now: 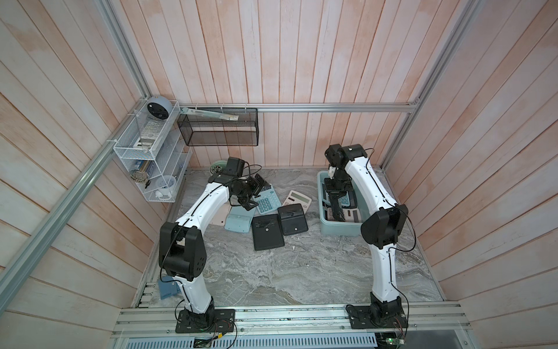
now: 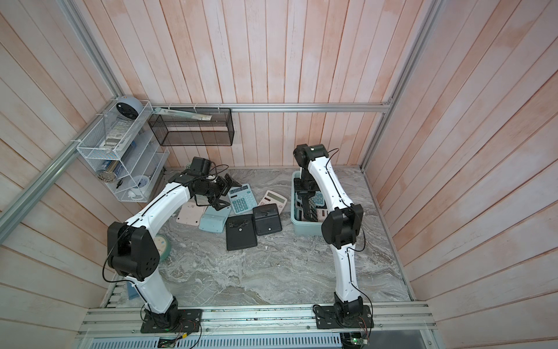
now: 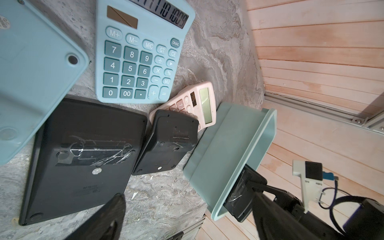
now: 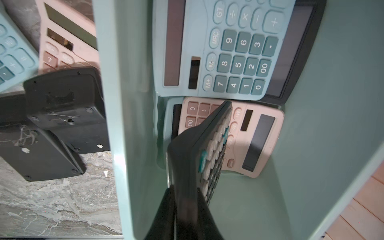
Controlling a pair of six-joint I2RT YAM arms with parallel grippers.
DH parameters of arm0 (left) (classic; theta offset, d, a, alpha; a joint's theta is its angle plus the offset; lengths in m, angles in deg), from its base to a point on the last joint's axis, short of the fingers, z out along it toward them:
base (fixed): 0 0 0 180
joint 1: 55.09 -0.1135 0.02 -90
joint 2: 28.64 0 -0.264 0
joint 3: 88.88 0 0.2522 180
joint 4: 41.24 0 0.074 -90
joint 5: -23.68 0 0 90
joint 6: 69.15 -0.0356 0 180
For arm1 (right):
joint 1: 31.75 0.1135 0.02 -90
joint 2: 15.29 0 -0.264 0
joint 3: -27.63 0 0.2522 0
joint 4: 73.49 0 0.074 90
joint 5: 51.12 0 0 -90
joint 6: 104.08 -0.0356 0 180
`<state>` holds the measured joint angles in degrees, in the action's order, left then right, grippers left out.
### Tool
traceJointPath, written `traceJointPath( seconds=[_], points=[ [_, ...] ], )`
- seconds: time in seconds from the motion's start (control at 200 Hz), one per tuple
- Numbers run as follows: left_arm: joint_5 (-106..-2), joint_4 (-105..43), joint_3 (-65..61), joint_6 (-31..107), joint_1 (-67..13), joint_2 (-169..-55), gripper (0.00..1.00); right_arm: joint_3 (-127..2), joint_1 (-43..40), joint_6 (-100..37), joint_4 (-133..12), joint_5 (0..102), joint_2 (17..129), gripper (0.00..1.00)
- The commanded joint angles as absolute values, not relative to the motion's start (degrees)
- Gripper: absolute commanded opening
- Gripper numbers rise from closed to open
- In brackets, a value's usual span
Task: Put the calculator in the storage box
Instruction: Place the calculator in the storage box.
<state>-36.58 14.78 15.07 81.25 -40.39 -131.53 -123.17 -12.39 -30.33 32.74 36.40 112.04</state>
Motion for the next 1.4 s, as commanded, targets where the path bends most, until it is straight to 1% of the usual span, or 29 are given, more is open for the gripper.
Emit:
traceJointPath(
  seconds=[0.0, 0.185, 0.335, 0.545, 0.805, 0.885, 0.95, 0.98, 1.21, 1.32, 1.395],
  points=[
    [-37.75, 15.21, 13.27, 80.24, -40.06, -129.7, 1.0, -120.09, -12.2, -30.22, 43.68, 33.08, 108.68, 0.0],
    [-37.8, 10.54, 8.18, 82.83, -40.06, -127.96, 1.0, -115.69, -12.37, -29.17, 43.63, 32.95, 108.91, 0.0],
    [-36.79, 8.82, 6.0, 83.75, -39.9, -127.61, 1.0, -112.54, -12.26, -29.16, 41.16, 38.73, 110.46, 0.0],
    [-37.0, 8.61, 5.69, 83.6, -39.84, -127.69, 1.0, -108.68, -12.15, -30.7, 37.37, 43.01, 110.28, 0.0],
    [-36.66, 8.81, 6.24, 83.35, -39.6, -128.29, 1.0, -100.38, -12.06, -31.76, 32.93, 46.2, 106.55, 0.17],
    [-36.52, 9.38, 7.03, 82.86, -39.54, -128.48, 1.0, -97.9, -12.23, -32.28, 31.29, 47.23, 104.97, 0.24],
    [-36.55, 9.54, 6.85, 82.73, -39.49, -128.26, 1.0, -96.97, -12.29, -32.78, 30.1, 48.45, 103.73, 0.34],
    [-36.37, 9.39, 6.6, 82.73, -39.45, -128.22, 1.0, -96.58, -12.3, -32.99, 29.57, 49.01, 103.18, 0.36],
    [-35.71, 10.59, 7.23, 81.86, -39.32, -129.14, 1.0, -95.92, -14.37, -35.72, 26.21, 53.67, 98.61, 0.44],
    [-35.82, 11.84, 9.14, 81.61, -39.24, -129.52, 1.0, -96.93, -15.43, -35.82, 25.5, 56.37, 98.0, 0.5],
    [-35.99, 12.83, 10.53, 81.07, -39.1, -129.63, 1.0, -97.67, -15.96, -35.4, 25.67, 57.23, 98.04, 0.52]
  ],
)
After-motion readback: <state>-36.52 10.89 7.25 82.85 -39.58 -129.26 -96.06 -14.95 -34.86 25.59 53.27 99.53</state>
